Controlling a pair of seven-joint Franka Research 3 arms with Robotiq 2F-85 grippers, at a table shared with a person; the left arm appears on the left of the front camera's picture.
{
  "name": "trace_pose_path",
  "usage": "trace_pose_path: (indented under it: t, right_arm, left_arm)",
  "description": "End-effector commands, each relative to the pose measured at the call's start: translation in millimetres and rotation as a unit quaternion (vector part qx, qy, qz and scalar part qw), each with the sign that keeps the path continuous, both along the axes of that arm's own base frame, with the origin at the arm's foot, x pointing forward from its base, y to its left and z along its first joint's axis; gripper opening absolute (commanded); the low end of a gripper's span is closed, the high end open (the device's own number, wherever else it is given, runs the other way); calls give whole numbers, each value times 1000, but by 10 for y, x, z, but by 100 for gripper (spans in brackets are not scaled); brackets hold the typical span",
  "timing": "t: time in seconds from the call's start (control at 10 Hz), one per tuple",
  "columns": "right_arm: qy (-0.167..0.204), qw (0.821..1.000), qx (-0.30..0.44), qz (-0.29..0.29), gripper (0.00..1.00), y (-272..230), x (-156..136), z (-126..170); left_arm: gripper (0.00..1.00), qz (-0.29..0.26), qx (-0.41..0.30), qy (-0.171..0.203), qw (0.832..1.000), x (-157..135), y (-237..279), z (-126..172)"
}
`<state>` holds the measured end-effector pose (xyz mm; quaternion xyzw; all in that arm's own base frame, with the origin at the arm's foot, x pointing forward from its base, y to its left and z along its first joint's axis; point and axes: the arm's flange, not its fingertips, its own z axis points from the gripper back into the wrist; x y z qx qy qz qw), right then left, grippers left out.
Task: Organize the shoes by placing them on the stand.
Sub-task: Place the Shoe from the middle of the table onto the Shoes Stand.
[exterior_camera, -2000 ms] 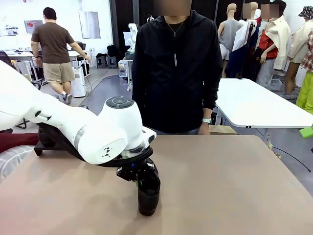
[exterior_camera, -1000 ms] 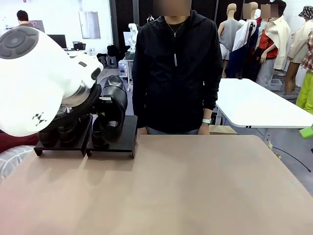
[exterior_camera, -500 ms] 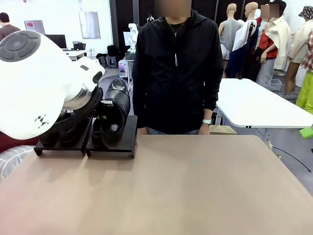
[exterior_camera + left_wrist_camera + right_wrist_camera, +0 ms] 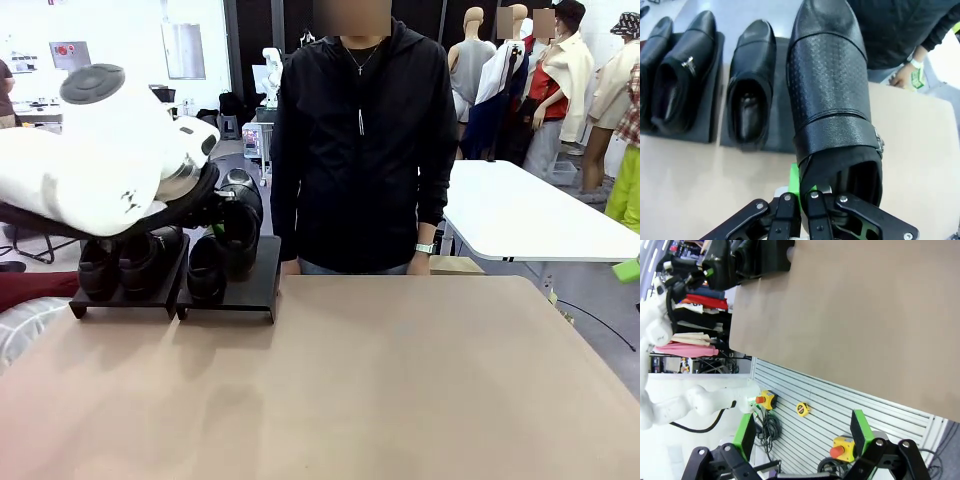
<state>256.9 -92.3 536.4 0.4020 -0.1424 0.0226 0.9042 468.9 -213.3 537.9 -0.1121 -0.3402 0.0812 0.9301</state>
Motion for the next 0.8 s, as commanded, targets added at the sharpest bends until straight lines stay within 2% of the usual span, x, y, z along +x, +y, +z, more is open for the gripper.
trace_pose_path:
  t: [0.0, 0.2, 0.4, 0.7]
  right_arm:
    - [-12, 1000, 7, 10, 100, -17, 7, 17]
    - [-12, 1000, 7, 10, 100, -17, 7, 17]
    - [-12, 1000, 7, 10, 100, -17, 7, 17]
    - [-12, 1000, 7, 10, 100, -17, 7, 17]
  left_arm:
    - [0, -17, -3, 9, 1000, 353, -175, -131]
    - [0, -22, 14, 27, 999, 693, -200, -510]
    - [0, -17, 36, 52, 998, 897, -182, -873]
    - [0, -5, 33, 30, 999, 1005, -163, -1080]
